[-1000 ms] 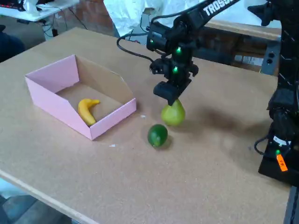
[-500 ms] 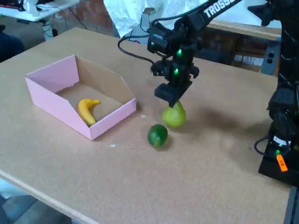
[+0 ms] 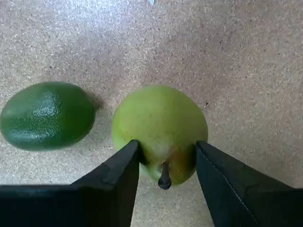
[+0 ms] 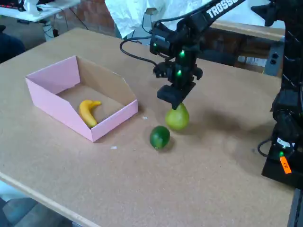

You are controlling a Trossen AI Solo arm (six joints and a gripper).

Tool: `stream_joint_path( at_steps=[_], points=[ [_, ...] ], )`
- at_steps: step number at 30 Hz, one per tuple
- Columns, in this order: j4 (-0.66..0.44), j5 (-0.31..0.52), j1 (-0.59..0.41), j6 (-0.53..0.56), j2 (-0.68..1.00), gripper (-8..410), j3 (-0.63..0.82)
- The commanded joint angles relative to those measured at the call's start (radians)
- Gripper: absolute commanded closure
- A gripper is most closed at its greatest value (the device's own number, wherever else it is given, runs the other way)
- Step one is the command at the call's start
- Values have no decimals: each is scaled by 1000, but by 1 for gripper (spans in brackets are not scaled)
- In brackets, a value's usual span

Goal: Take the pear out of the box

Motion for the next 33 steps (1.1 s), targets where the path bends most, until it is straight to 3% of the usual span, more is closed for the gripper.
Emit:
stream_joint_path(
  at_steps=[1, 5, 19, 33],
  points=[
    [-2, -1, 0, 0, -1, 270, 0],
    [-2, -1, 0, 2, -1, 242, 0],
    [-5, -3, 0, 0, -1, 239, 0],
    [-2, -21, 0, 1, -1, 197, 0]
  ],
)
